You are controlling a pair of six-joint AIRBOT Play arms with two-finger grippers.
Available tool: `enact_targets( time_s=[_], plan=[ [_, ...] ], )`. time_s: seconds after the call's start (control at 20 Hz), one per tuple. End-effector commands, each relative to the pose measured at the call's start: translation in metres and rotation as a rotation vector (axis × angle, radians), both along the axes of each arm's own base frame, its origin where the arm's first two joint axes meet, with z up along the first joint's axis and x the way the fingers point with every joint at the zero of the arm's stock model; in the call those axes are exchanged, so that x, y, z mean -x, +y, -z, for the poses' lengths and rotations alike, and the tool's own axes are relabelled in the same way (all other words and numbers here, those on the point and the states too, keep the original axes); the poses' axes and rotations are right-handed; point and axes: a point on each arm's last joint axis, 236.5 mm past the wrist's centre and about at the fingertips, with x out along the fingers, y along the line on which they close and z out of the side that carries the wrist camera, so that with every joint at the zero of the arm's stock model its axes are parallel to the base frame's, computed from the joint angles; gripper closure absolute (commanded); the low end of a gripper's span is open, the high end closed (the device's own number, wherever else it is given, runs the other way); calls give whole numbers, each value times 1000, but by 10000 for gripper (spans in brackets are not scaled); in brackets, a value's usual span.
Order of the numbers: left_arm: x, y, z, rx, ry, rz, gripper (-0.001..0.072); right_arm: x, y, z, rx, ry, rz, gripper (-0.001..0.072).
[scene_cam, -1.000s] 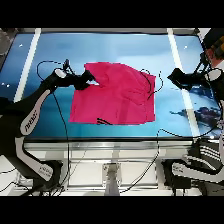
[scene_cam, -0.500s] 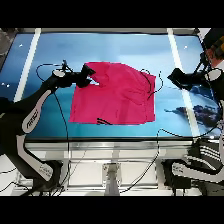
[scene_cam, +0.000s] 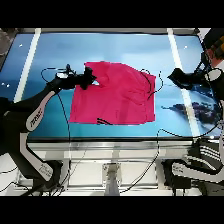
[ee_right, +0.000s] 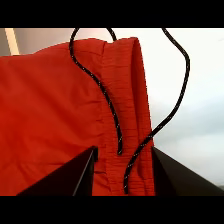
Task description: Fold the clothes and pants, and hang the long-sleeved shirts on hangers.
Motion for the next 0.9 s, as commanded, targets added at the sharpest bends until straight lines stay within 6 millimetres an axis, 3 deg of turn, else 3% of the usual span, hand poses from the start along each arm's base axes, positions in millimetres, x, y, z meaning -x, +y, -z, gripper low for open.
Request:
enact_targets(
  time_s=[0.0,0.1,0.2,0.3,0.5,0.6,0.7,0.85],
  plan=[
    [-8,19,-33,-52,-124,28,706,2,-3,3,21,11,-7,388],
    [-17,41,-78,-112,-257,16,708,6,0,4,12,27,-17,399],
    [-18,59,-111,-246,-370,31,707,7,1,5,11,33,-20,405],
    [-8,61,-119,-392,-425,108,707,7,1,5,11,33,-20,405],
    [13,42,-94,-646,-452,306,708,7,1,5,9,34,-19,406],
    [16,40,-96,-767,-462,341,708,9,2,6,7,41,-23,405],
    [10,50,-117,-929,-495,350,708,10,3,7,4,46,-26,405],
    [-3,87,-161,-1147,-493,305,708,10,3,7,4,47,-25,405]
  ],
)
